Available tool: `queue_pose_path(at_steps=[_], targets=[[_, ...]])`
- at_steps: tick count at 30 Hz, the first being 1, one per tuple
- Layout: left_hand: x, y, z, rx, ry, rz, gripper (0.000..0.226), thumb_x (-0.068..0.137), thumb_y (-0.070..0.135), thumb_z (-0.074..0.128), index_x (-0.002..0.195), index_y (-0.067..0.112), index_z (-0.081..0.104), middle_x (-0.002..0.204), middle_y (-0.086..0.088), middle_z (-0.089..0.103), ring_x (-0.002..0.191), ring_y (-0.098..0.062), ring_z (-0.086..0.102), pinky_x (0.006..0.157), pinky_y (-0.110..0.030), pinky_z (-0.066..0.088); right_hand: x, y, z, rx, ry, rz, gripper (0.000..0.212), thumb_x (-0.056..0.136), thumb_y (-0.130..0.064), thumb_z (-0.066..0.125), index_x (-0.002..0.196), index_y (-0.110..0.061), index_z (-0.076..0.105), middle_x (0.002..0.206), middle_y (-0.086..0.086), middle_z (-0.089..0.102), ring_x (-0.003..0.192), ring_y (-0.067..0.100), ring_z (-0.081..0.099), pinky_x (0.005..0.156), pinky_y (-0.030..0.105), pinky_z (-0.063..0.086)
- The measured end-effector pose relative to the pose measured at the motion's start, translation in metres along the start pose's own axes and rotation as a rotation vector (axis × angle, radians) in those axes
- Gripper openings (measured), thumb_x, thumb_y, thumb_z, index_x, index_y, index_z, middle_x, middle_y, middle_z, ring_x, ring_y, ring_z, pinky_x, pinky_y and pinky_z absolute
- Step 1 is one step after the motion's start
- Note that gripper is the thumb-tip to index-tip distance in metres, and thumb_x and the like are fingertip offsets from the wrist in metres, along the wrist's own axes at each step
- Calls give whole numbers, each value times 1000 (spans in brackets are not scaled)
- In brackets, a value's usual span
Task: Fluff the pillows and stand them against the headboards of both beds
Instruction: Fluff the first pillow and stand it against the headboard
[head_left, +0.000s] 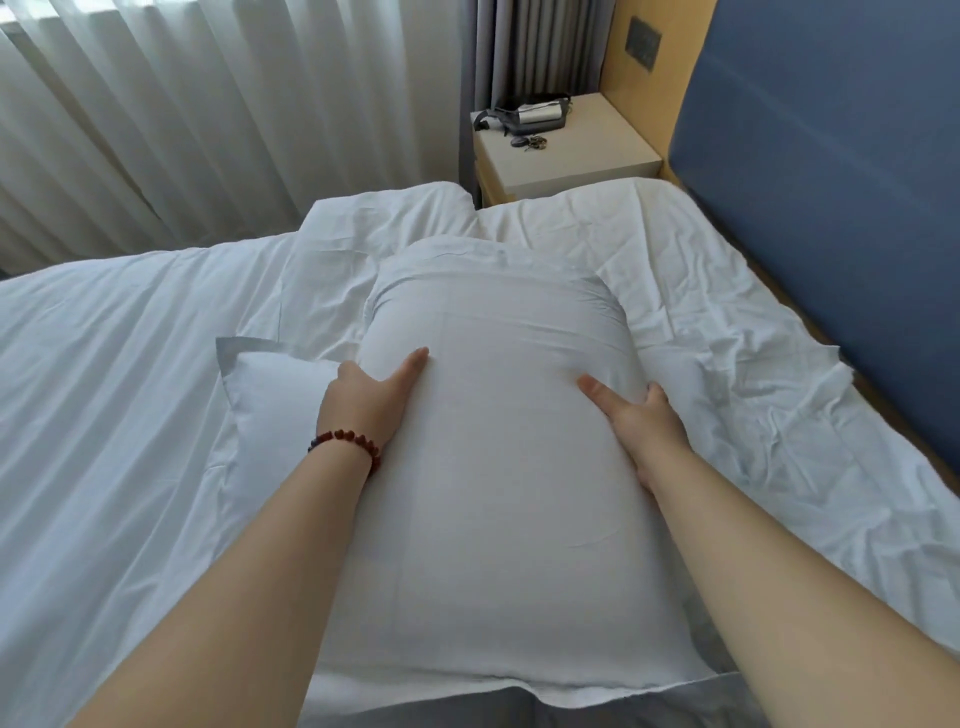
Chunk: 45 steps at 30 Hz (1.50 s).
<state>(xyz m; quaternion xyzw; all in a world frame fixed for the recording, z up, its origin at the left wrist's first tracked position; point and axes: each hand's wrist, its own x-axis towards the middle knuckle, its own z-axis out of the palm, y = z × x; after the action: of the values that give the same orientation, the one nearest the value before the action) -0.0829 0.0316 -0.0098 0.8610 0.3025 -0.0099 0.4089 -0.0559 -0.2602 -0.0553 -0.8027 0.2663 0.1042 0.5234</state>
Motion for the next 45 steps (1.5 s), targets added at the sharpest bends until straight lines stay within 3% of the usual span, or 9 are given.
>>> queue_pose_path(at_steps=[5, 11, 15, 18, 21, 27, 32, 38, 45], targets=[[-62, -23, 7, -41, 43, 42, 95, 68, 82, 56, 128, 10, 45, 126, -13, 56, 113, -32, 55, 85, -38, 44, -40, 40, -29, 51, 29, -86, 140, 25, -90, 71, 144, -26, 35, 136, 0, 55, 119, 24, 56, 102, 43, 46], [-137, -46, 30, -73, 77, 0, 97, 68, 82, 56, 133, 11, 42, 130, -14, 53, 117, -34, 52, 97, -45, 44, -64, 86, -69, 131, -38, -95, 154, 24, -85, 75, 153, -23, 19, 150, 2, 41, 131, 24, 47, 108, 44, 41], [-193, -51, 49, -203, 135, -2, 94, 67, 77, 65, 131, 12, 44, 128, -11, 56, 115, -30, 54, 93, -38, 44, -66, 97, -103, 249, -92, -66, 133, 26, -81, 79, 138, -15, 47, 131, 5, 60, 114, 26, 60, 100, 45, 48], [-247, -43, 81, -277, 206, 5, 93, 67, 72, 69, 132, 10, 46, 127, -10, 57, 116, -28, 55, 97, -38, 44, -68, 107, -144, 190, -44, -173, 117, 35, -79, 78, 129, -14, 53, 122, 2, 63, 109, 24, 61, 99, 42, 49], [-298, -15, 116, -366, 298, 4, 89, 66, 71, 70, 129, 12, 49, 123, -8, 60, 114, -26, 57, 97, -38, 46, -65, 105, -202, 163, -64, -310, 101, 41, -75, 77, 122, -18, 55, 116, -1, 64, 105, 21, 61, 94, 35, 49], [-370, 58, 171, -488, 388, 32, 82, 66, 69, 69, 125, 15, 52, 120, -2, 62, 110, -20, 58, 93, -33, 45, -54, 89, -313, 160, -73, -455, 90, 45, -74, 77, 117, -25, 56, 109, -8, 64, 100, 15, 61, 84, 27, 46], [-385, 116, 179, -505, 435, 137, 67, 64, 71, 65, 109, 23, 54, 105, 6, 64, 100, -17, 61, 87, -31, 46, -47, 66, -368, 184, -19, -503, 99, 41, -78, 75, 121, -22, 54, 116, -4, 64, 106, 20, 62, 94, 42, 51], [-387, 182, 160, -491, 478, 272, 61, 72, 67, 67, 110, 22, 53, 112, 3, 63, 104, -17, 60, 90, -30, 46, -48, 24, -414, 234, -5, -558, 90, 42, -77, 74, 112, -25, 55, 113, -3, 65, 102, 20, 63, 95, 43, 50], [-377, 224, 140, -505, 533, 335, 94, 69, 74, 62, 136, 11, 46, 130, -4, 57, 120, -22, 54, 105, -41, 43, -49, -14, -431, 289, 27, -621, 102, 39, -79, 72, 118, -18, 56, 115, 1, 65, 104, 22, 63, 95, 43, 50]])
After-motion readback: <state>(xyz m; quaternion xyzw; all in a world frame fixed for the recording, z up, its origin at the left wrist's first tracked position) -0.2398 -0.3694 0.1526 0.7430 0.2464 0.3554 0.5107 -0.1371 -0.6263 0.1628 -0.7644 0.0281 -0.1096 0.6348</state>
